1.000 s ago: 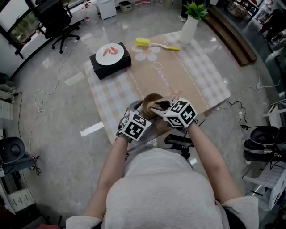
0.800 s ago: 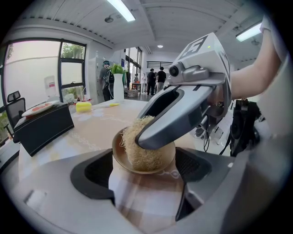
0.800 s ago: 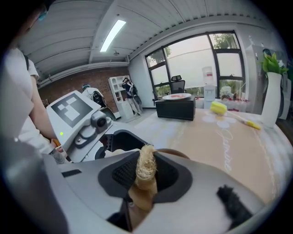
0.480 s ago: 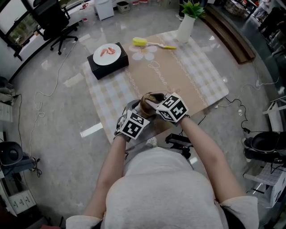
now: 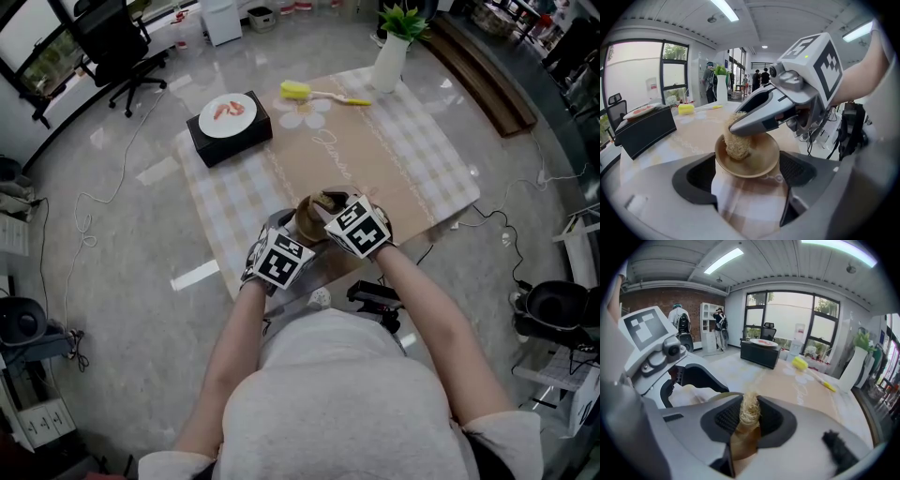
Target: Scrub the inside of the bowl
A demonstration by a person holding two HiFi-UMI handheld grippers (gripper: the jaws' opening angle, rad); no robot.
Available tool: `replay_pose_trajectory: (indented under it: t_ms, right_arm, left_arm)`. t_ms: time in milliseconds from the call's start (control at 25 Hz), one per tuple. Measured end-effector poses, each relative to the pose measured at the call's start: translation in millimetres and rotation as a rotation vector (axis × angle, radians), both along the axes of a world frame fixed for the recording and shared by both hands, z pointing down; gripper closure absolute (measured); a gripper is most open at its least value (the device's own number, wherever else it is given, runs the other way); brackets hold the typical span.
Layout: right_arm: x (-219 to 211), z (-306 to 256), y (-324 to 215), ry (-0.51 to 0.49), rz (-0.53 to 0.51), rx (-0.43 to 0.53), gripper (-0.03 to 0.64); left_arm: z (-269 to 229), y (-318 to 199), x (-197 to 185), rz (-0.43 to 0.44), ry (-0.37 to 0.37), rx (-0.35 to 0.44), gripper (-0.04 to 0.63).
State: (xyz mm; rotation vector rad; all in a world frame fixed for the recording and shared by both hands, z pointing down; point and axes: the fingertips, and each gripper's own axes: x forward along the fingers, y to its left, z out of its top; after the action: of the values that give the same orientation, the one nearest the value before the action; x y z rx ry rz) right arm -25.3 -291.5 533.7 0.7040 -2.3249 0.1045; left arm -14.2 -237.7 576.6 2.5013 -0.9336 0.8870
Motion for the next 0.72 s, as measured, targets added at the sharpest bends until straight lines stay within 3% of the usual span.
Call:
replay_pose_trajectory:
  t_ms: [360, 720]
  right_arm:
    - [17, 3, 11, 0.043, 0.017, -0.093, 0.523]
    - [13, 2, 28, -0.130, 0.031, -0.277, 0.525]
  left_arm:
    - [0, -2, -1, -0.002, -0.005, 0.005, 0.158]
    - [-2, -3, -2, -0.007, -0.013, 0.006, 0.158]
